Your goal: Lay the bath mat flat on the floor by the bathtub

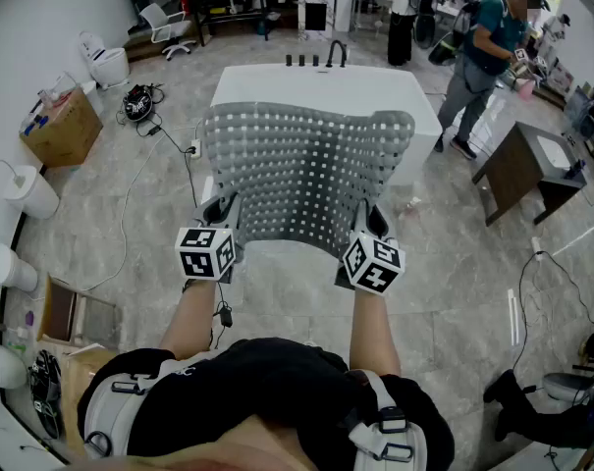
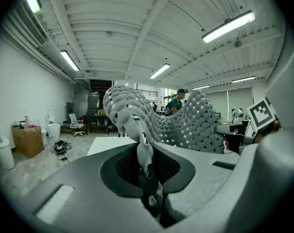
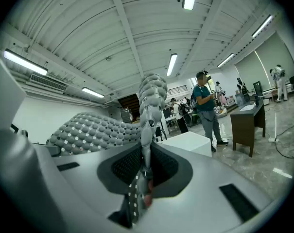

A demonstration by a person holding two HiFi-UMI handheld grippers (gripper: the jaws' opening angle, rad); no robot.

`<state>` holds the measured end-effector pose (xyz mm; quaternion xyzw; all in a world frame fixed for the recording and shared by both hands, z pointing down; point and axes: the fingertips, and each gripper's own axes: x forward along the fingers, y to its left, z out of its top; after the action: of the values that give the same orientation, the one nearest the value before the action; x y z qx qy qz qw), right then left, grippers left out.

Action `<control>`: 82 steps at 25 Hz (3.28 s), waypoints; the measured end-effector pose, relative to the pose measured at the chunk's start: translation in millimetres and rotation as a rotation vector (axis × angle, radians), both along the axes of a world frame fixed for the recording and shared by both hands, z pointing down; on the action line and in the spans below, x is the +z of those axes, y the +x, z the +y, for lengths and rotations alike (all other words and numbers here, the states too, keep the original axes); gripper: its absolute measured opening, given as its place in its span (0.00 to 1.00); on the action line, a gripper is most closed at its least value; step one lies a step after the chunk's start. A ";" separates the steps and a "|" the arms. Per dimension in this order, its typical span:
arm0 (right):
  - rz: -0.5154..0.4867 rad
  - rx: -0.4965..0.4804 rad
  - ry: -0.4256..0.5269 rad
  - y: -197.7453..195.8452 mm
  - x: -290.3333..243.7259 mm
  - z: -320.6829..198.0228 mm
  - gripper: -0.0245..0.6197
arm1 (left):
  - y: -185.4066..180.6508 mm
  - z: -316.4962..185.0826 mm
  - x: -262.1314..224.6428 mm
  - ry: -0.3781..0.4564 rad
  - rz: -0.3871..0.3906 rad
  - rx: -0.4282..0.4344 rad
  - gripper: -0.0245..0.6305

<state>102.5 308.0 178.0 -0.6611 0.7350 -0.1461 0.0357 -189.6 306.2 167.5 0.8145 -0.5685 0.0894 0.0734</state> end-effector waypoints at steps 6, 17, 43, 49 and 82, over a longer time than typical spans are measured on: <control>0.006 -0.001 0.016 8.1 2.3 8.0 0.11 | 7.9 7.8 -1.2 0.005 0.018 0.002 0.10; -0.022 -0.019 0.027 24.5 3.3 11.3 0.11 | 26.6 11.7 -0.1 -0.004 0.012 0.003 0.10; -0.017 -0.049 0.067 88.1 15.4 0.2 0.12 | 99.5 -2.3 16.8 0.022 0.018 0.002 0.10; -0.003 -0.049 0.072 85.4 8.6 -19.5 0.12 | 96.8 -25.8 12.8 0.029 0.036 0.009 0.10; -0.016 -0.032 -0.005 19.0 11.5 -351.6 0.12 | 32.7 -356.4 18.8 -0.044 0.035 0.063 0.10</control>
<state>121.5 -43.6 189.5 -0.6480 0.7450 -0.1538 0.0376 -157.0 -50.2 186.4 0.8315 -0.5393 0.0899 0.0983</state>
